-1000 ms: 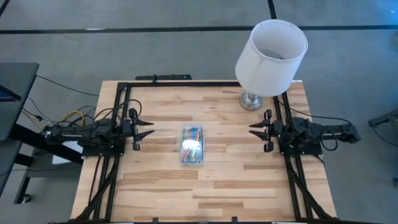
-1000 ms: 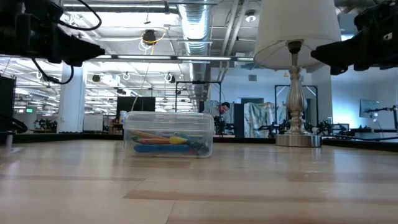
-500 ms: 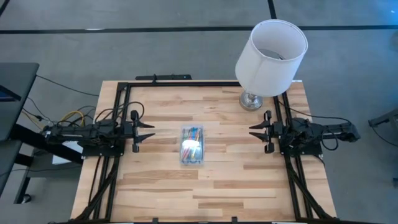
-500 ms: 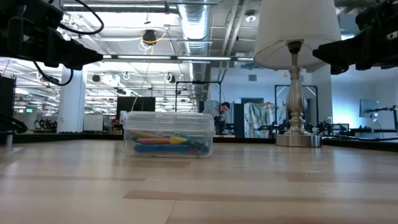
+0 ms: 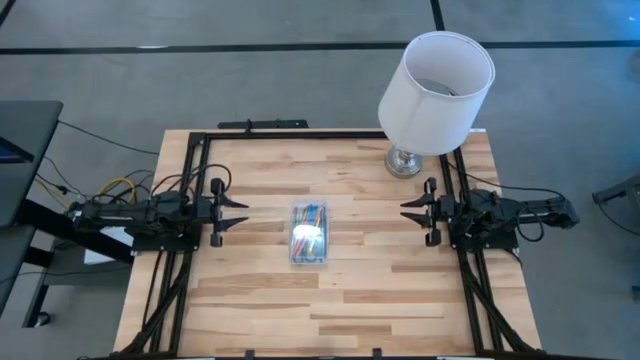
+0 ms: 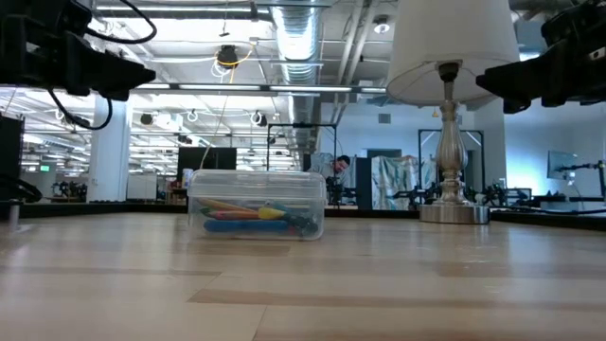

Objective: Pick & place school supplies into a supply box
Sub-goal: Return to Home Position

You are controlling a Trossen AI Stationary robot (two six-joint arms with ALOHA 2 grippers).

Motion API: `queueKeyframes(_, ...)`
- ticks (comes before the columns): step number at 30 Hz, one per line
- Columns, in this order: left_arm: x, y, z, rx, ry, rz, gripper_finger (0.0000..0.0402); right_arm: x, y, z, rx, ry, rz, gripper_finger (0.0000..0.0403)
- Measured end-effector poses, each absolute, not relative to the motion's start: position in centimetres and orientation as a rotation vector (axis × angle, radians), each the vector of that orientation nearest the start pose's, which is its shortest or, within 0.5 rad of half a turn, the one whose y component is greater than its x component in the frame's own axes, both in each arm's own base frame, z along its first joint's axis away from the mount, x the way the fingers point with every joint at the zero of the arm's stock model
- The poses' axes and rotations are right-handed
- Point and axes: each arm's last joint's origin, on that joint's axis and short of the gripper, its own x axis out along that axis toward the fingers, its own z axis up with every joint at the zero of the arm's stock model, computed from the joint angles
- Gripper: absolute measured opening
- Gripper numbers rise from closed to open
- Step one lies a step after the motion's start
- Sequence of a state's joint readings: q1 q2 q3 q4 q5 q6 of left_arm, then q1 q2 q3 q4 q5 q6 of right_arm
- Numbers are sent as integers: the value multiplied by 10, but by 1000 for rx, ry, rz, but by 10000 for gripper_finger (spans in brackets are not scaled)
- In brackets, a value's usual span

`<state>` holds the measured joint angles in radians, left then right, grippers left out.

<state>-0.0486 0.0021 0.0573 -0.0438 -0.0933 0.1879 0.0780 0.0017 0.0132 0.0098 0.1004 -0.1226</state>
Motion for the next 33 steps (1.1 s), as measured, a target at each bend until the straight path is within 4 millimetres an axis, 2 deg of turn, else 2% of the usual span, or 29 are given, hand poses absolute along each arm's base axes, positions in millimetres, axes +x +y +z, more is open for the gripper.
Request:
queueKeyframes(4,97,-2,171,180,-50,49,139,97,5,169,-120,-19,-24,98)
queueKeyframes(10,97,-1,175,190,-85,52,139,97,5,169,-120,-19,-24,98)
queueKeyframes(33,97,0,171,163,-45,85,139,97,4,170,-94,-27,-33,98)
